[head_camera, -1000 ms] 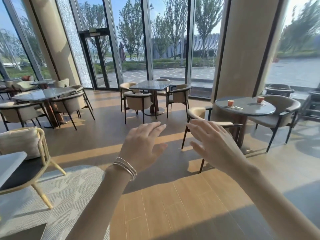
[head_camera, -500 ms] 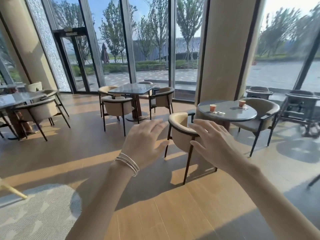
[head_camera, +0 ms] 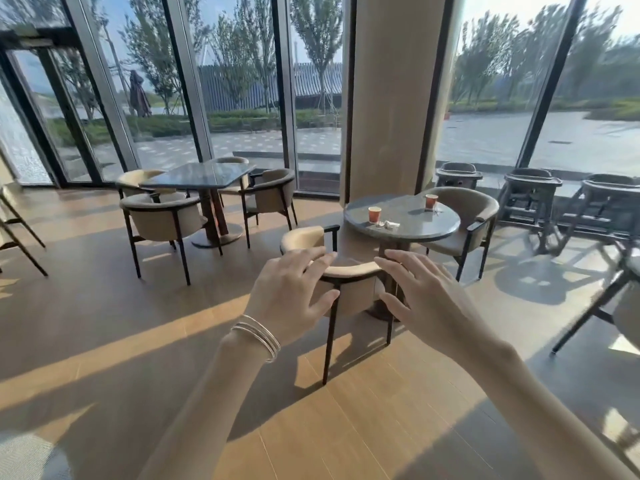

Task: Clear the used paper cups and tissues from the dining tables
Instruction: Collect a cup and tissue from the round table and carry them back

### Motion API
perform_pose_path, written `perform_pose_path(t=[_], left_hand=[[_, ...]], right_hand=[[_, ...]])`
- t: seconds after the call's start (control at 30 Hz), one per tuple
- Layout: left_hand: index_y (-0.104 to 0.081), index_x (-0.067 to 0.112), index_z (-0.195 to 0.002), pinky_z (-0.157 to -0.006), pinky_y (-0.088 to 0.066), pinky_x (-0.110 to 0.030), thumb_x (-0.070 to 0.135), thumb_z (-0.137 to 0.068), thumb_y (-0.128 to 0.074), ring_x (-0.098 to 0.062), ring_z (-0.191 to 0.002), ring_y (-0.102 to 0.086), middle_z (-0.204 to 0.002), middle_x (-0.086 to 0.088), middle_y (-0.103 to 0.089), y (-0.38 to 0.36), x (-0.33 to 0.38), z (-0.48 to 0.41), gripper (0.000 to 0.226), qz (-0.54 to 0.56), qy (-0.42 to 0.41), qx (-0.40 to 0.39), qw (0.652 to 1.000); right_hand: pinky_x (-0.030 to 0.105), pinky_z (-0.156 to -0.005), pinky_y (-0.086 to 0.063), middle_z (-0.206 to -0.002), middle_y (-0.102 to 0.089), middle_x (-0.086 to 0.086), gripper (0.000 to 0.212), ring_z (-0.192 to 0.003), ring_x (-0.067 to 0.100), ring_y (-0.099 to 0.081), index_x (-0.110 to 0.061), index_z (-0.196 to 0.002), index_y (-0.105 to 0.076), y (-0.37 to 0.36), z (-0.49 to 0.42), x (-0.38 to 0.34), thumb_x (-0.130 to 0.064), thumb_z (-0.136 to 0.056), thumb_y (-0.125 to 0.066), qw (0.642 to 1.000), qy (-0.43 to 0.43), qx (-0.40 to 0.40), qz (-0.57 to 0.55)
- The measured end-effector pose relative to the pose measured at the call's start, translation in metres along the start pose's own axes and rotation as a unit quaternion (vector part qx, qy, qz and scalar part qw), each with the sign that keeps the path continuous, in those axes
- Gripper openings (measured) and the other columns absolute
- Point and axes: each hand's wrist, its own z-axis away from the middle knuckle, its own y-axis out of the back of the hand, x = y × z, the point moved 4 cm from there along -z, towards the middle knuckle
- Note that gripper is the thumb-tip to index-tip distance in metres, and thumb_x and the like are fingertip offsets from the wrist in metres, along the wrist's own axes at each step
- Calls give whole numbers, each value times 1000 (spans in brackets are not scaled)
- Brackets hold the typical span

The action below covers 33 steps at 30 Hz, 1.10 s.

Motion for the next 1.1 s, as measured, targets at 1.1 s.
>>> perform_pose_path(t=[1.1], left_hand=[[-36, 30, -138, -99, -36, -32, 52, -89, -41, -13, -125, -41, -140, 7, -44, -350, -71, -354, 54, 82, -122, -120, 982]], right_hand=[[33, -108, -27, -142, -43, 0, 49, -131, 18, -37, -22, -137, -40, -267, -161, 334, -33, -91, -53, 967, -189, -163, 40]])
